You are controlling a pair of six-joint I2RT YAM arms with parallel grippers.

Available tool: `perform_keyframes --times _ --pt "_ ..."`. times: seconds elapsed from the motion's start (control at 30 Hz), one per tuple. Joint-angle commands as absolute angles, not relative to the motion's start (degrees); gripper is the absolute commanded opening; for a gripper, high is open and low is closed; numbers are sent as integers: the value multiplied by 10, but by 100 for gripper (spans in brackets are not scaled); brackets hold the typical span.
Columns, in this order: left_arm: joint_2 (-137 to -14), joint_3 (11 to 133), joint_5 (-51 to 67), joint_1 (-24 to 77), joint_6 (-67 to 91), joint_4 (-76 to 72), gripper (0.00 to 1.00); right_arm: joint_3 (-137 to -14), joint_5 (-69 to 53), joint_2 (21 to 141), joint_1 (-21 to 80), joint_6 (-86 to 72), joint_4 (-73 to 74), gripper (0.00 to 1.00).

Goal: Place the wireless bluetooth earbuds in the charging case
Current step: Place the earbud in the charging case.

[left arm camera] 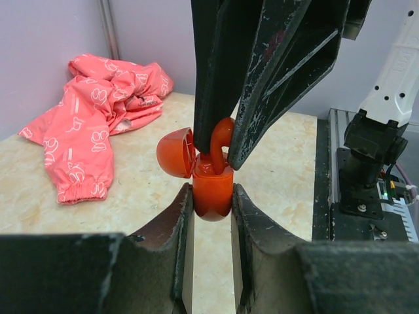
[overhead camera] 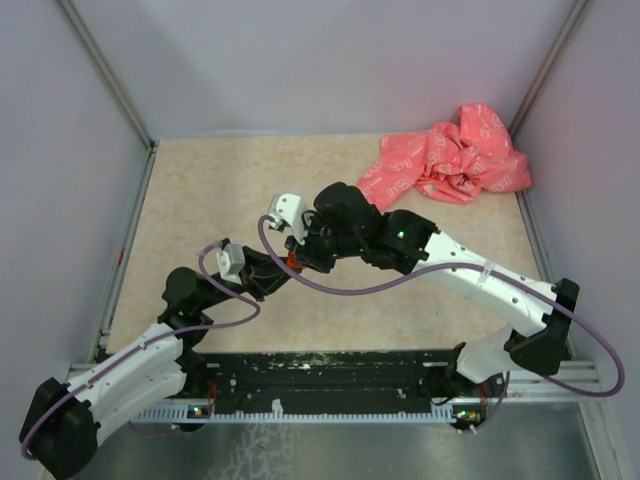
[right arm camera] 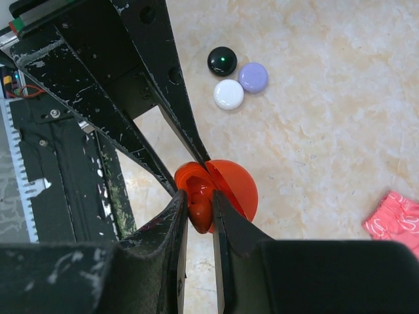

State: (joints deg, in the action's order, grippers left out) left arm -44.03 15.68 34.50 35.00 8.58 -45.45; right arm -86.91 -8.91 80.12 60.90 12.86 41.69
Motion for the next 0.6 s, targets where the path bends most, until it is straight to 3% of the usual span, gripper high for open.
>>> perform_keyframes --times 0.0,0.57 --pt "-429 156 339 352 89 -492 0 -901 -84 811 621 119 429 17" --pt "-436 125 302 352 139 -586 0 -931 -24 843 626 47 441 24"
